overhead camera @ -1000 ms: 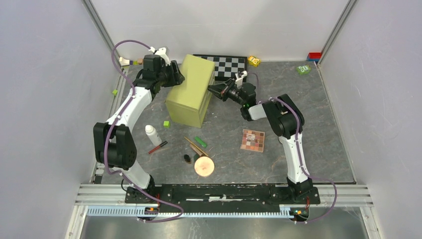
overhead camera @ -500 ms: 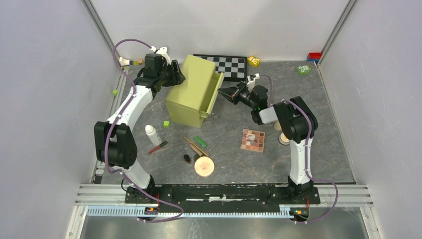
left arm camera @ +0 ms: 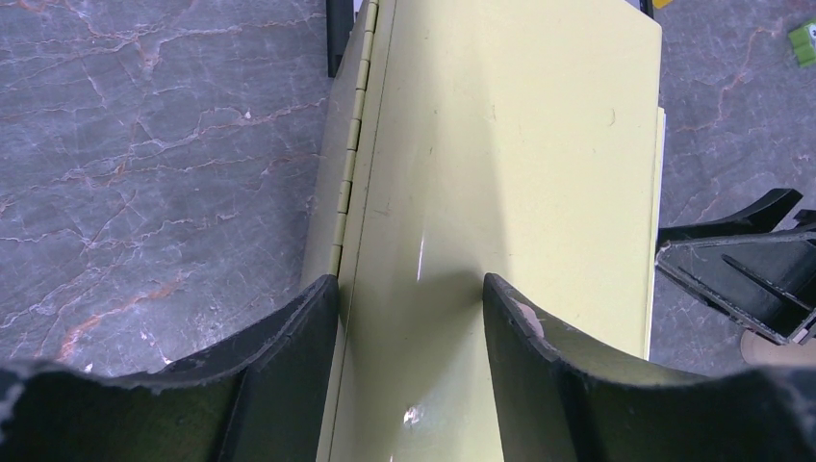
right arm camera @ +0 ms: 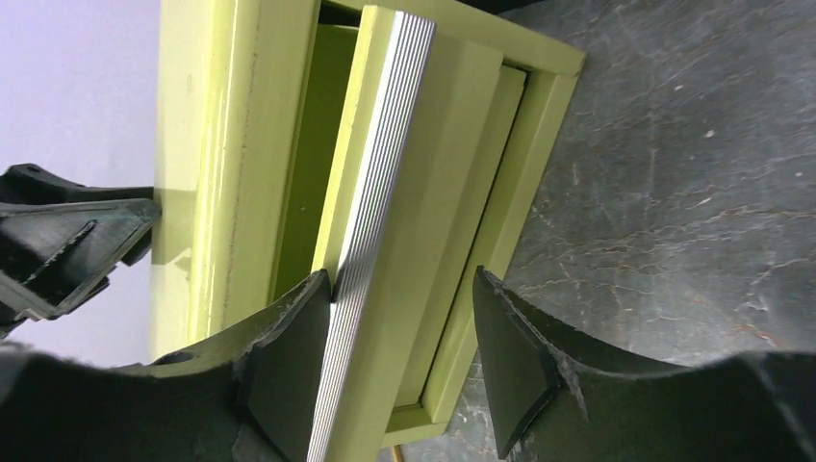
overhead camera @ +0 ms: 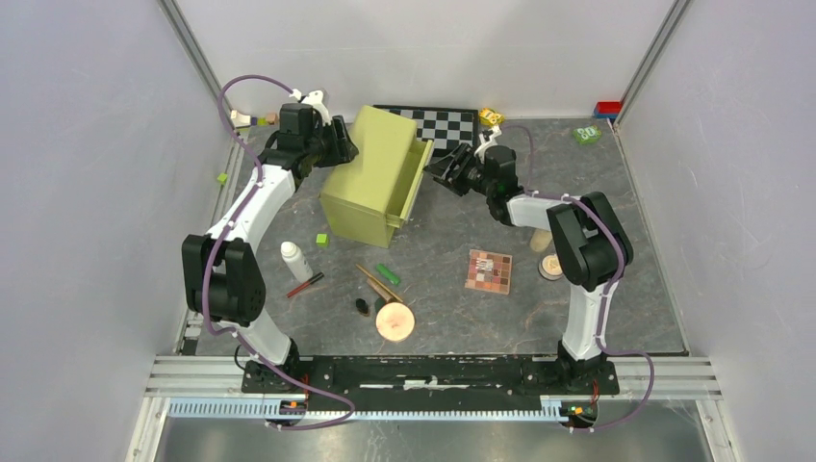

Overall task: Organize the makeup
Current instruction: Open the drawer in the storage box.

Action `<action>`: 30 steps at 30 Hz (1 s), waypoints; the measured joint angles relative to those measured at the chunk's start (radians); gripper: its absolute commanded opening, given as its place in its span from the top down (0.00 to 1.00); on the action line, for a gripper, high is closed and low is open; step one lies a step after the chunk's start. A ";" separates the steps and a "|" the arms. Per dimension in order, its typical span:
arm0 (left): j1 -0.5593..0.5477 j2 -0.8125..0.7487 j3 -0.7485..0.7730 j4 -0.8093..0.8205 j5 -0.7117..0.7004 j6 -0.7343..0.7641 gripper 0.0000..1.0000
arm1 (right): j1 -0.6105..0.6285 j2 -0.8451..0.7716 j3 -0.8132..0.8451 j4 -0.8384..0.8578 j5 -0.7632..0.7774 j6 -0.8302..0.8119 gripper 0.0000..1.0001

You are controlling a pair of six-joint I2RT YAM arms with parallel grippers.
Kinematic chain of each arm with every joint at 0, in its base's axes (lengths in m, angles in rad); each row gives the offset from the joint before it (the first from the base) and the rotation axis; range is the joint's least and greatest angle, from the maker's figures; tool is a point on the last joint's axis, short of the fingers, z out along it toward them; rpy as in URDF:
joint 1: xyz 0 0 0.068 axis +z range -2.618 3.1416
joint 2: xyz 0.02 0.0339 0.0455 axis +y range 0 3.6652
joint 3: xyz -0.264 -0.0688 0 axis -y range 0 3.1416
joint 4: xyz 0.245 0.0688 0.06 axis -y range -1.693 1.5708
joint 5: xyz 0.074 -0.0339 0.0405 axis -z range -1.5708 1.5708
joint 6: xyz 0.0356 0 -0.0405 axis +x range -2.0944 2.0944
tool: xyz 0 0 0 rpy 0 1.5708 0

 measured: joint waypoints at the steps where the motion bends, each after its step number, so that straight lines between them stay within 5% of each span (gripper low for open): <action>1: 0.000 0.000 0.000 0.000 0.000 0.000 0.37 | 0.000 -0.004 0.013 -0.034 0.011 -0.023 0.37; 11: 0.001 0.001 0.005 -0.007 0.001 0.000 0.37 | 0.016 -0.057 0.109 -0.285 0.102 -0.182 0.31; 16: 0.001 0.009 0.024 -0.031 0.000 0.001 0.37 | 0.055 -0.056 0.272 -0.441 0.140 -0.255 0.19; 23: 0.001 0.011 0.026 -0.034 0.000 0.001 0.37 | 0.111 -0.013 0.495 -0.663 0.234 -0.351 0.17; 30: 0.001 0.012 0.031 -0.040 0.000 0.001 0.36 | 0.125 0.028 0.541 -0.846 0.352 -0.410 0.19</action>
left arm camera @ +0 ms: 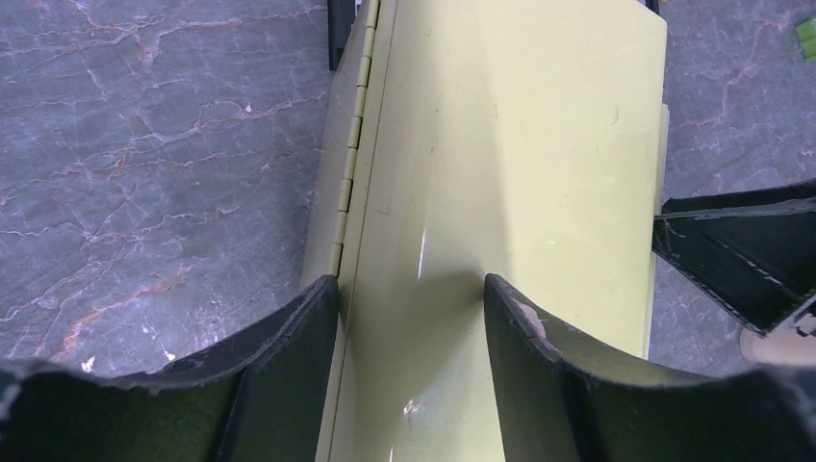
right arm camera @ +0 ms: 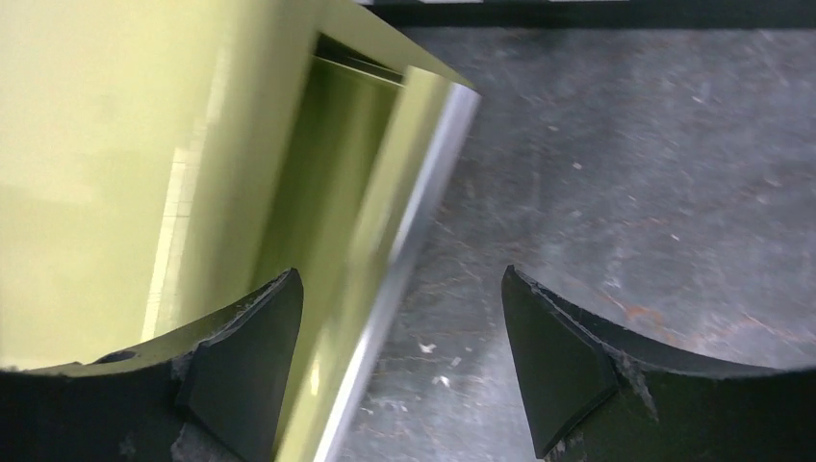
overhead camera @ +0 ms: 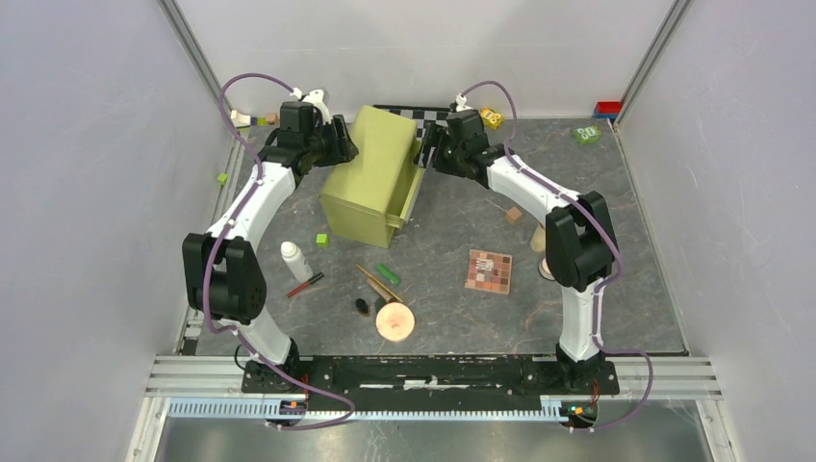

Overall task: Organize the makeup
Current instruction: Open the drawer in the storage box.

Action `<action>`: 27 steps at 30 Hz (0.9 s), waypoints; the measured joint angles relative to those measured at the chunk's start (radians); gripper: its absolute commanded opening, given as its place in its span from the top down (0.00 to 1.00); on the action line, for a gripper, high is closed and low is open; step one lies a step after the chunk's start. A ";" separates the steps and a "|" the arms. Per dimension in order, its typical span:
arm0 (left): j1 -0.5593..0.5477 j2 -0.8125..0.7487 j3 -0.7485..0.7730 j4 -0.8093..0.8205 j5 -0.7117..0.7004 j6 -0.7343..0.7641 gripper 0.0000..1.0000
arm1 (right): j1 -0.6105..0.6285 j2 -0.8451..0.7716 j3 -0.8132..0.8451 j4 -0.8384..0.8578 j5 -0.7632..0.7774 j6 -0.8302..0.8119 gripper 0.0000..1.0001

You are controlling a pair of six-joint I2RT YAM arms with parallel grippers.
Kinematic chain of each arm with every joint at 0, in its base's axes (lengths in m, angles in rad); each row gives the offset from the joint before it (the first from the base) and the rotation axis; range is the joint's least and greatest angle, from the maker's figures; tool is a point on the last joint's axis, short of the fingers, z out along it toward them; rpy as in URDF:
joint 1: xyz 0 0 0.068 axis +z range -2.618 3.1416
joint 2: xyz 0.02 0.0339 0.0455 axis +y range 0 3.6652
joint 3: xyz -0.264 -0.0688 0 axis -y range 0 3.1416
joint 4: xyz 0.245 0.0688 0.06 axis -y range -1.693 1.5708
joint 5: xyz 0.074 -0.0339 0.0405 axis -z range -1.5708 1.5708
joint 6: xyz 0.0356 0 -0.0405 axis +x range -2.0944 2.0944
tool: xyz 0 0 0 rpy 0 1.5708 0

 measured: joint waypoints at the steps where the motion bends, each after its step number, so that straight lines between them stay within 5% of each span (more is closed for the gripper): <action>1: 0.000 0.000 0.000 0.000 0.000 0.000 0.36 | 0.001 0.004 0.000 -0.022 0.017 -0.006 0.19; 7: 0.000 0.000 0.001 0.000 0.000 0.000 0.36 | 0.011 0.018 0.034 -0.091 0.079 -0.036 0.21; 27: 0.000 0.001 0.001 -0.001 0.000 0.001 0.37 | 0.040 0.147 0.278 -0.252 0.140 -0.136 0.62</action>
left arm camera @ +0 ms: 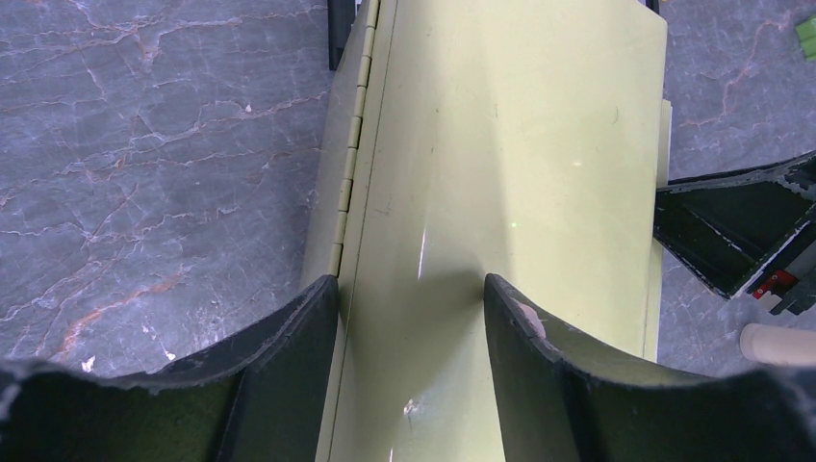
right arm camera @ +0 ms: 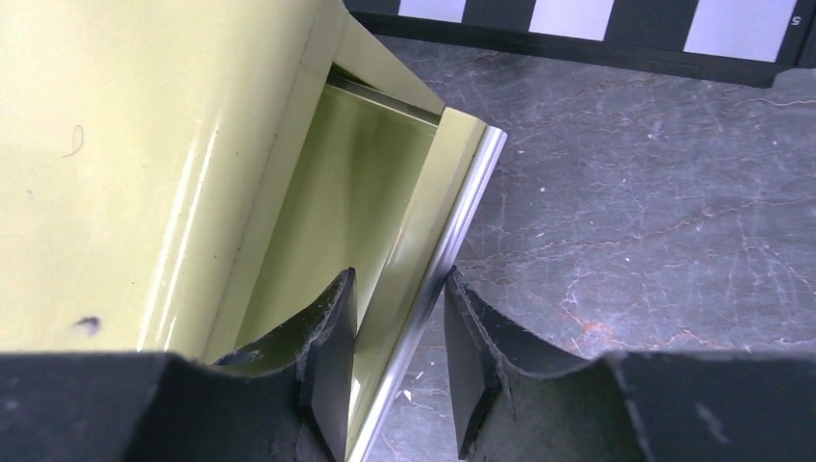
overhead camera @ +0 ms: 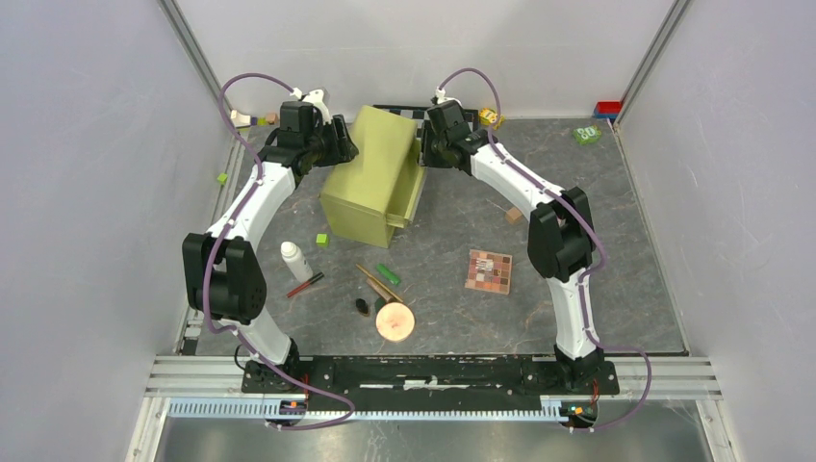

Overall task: Organize the makeup
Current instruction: Open the drawer in the storage box.

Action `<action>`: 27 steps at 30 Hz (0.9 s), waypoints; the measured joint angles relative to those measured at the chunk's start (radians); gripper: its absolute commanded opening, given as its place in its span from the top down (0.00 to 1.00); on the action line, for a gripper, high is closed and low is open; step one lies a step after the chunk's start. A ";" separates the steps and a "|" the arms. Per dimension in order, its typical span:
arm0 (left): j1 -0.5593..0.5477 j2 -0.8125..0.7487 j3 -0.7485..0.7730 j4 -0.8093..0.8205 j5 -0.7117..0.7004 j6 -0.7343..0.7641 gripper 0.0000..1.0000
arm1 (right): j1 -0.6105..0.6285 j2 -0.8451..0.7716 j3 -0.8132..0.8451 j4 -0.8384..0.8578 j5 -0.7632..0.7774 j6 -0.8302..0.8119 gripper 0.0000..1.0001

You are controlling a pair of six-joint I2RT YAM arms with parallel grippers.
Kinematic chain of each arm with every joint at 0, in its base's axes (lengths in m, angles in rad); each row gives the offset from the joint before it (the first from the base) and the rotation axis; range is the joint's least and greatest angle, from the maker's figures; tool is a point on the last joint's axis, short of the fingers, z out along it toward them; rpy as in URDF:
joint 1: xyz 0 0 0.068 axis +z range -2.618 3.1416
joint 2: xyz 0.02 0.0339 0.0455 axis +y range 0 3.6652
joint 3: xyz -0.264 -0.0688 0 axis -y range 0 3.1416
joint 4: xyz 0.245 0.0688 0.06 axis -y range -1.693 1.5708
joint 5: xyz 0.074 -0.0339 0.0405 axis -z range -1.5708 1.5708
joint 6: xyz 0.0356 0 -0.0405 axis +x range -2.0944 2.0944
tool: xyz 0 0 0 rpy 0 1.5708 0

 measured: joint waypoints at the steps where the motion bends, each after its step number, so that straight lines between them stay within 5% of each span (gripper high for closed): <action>1: 0.000 0.000 0.000 0.000 0.000 0.000 0.37 | 0.000 0.000 0.002 -0.007 0.008 0.000 0.63; 27: 0.000 0.002 0.003 -0.003 0.000 0.000 0.37 | 0.015 -0.004 0.020 -0.064 0.123 -0.046 0.81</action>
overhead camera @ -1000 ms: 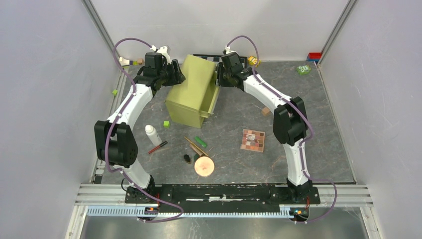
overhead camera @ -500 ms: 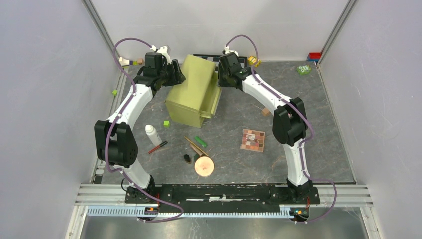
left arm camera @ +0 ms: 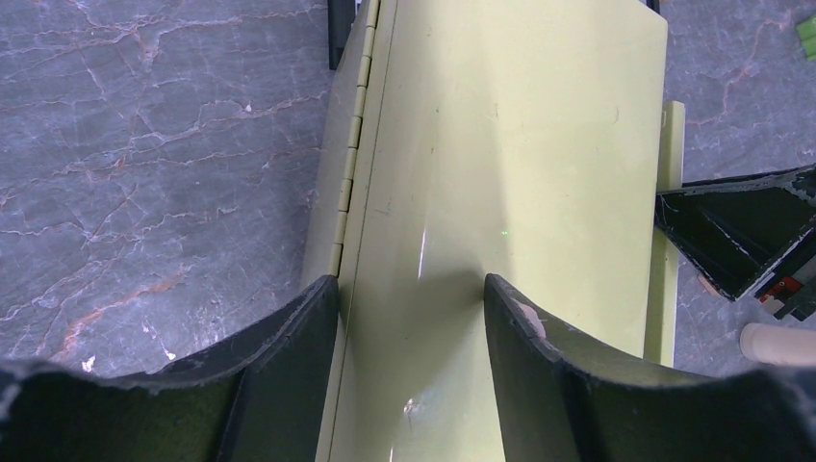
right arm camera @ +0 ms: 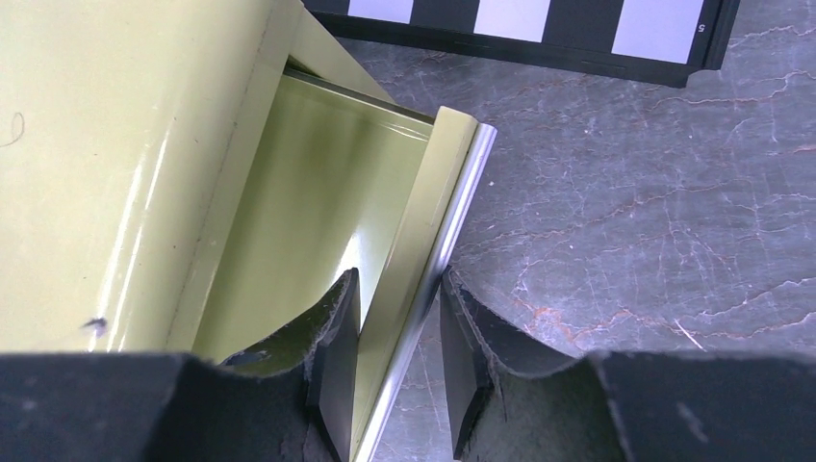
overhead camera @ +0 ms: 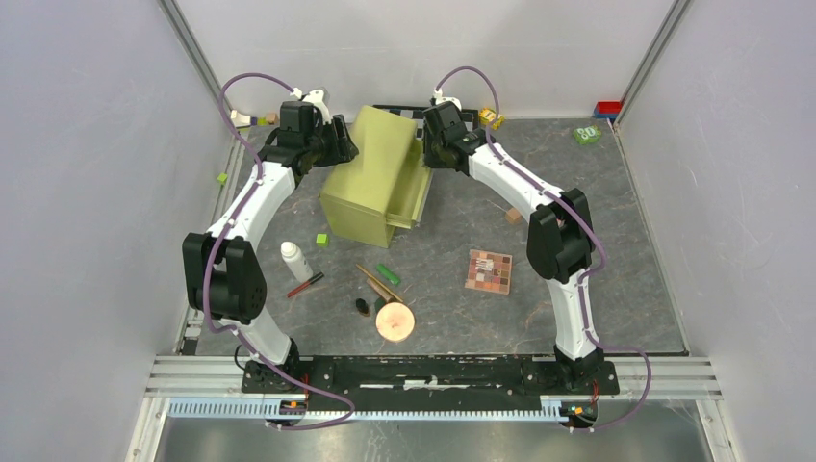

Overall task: Organize the makeup
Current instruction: Open the drawer in the storage box.

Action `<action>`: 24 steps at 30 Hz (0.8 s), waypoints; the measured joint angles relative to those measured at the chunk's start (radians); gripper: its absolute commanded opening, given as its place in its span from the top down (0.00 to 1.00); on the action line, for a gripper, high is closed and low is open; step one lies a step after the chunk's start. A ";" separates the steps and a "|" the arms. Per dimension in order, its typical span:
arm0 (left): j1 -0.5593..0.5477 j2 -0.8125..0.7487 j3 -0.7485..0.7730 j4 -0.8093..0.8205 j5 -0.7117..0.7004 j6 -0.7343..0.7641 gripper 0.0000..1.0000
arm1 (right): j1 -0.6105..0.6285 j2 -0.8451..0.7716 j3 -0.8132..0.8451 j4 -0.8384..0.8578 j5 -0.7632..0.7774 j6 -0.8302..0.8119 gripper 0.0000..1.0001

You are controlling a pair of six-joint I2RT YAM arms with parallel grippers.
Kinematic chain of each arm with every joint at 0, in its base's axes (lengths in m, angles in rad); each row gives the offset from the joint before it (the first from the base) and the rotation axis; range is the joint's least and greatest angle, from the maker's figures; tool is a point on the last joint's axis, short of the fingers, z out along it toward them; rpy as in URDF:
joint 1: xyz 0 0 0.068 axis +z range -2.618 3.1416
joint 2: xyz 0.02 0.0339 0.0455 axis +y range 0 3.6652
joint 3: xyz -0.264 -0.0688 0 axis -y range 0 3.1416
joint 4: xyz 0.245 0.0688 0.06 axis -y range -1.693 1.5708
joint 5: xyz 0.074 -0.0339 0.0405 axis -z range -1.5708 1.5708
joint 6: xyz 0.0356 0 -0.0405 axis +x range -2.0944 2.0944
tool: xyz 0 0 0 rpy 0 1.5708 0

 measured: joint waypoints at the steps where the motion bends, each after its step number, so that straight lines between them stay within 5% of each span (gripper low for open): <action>1: 0.000 0.000 0.000 -0.001 0.000 0.000 0.37 | 0.000 0.000 0.000 -0.002 0.002 -0.003 0.82; 21: -0.001 0.004 0.004 -0.003 0.002 0.000 0.37 | -0.032 -0.035 -0.034 -0.067 0.052 -0.068 0.86; 24: -0.003 0.005 0.004 -0.005 0.020 0.000 0.37 | -0.045 -0.055 -0.066 -0.051 0.048 -0.068 0.79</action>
